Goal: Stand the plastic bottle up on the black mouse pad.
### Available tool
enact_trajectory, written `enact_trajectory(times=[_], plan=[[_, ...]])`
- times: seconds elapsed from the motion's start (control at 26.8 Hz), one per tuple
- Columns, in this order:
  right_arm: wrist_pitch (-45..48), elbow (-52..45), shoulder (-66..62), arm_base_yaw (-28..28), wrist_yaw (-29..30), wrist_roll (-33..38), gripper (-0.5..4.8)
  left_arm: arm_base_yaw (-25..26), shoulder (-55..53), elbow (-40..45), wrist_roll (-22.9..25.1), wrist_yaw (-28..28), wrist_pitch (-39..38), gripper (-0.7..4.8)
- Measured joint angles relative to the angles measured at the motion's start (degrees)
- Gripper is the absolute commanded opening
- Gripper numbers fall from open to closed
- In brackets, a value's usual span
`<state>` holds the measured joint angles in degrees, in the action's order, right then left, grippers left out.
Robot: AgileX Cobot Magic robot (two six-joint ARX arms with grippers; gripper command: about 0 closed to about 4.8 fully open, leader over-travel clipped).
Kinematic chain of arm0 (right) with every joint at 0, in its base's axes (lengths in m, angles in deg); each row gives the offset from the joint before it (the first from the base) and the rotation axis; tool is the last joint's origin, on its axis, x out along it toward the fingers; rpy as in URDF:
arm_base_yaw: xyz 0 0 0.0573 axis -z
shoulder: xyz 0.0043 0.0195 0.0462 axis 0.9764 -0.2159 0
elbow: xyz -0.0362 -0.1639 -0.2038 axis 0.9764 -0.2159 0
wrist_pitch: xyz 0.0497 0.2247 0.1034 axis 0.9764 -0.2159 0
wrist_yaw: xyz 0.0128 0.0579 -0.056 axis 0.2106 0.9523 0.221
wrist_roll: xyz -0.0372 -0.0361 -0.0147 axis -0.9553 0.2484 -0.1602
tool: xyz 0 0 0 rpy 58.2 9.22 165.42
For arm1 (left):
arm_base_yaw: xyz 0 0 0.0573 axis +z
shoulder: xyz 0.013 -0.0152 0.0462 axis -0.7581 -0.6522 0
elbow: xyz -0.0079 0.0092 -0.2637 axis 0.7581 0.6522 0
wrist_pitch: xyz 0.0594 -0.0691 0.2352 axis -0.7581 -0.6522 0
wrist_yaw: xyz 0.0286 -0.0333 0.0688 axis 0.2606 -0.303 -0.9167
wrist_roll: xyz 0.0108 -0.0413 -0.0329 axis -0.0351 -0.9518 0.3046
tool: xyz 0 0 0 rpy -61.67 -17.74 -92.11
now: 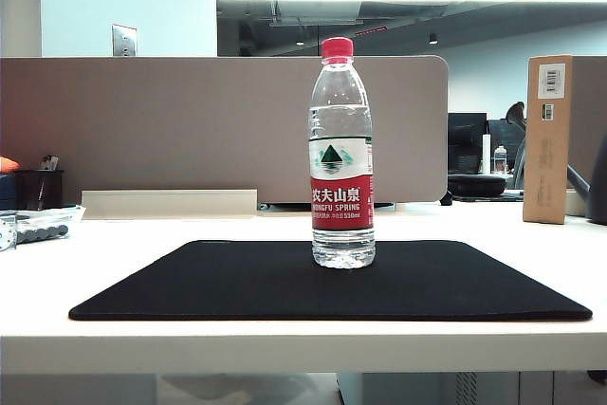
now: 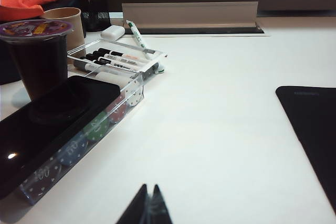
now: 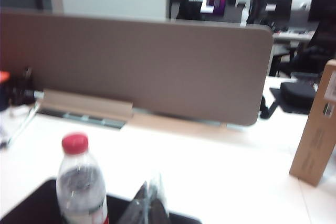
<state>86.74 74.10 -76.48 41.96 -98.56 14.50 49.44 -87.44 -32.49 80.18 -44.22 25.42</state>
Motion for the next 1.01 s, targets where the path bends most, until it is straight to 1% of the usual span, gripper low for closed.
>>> enact_trajectory(times=[0.3,0.6,0.71,0.78,0.89,1.01], plan=[[-7.8,0.0,4.3,0.0,0.0,0.0,-0.01,0.0,0.0,0.0,0.0,0.0,-0.1,-0.04],[-7.6,-0.4,5.0,0.6,0.1,0.0,-0.01,0.0,0.0,0.0,0.0,0.0,-0.1,-0.04],[-7.4,-2.1,7.5,4.0,1.4,0.0,-0.01,0.0,0.0,0.0,0.0,0.0,-0.1,-0.04],[-4.4,-7.2,10.4,8.7,2.3,0.0,-0.01,0.0,0.0,0.0,0.0,0.0,-0.1,-0.04],[0.2,-15.4,13.7,12.5,1.9,-0.6,-0.01,0.0,0.0,0.0,0.0,0.0,-0.1,-0.04],[5.0,-20.9,16.2,15.8,1.7,-1.1,-0.01,0.0,0.0,0.0,0.0,0.0,-0.2,-0.04]])
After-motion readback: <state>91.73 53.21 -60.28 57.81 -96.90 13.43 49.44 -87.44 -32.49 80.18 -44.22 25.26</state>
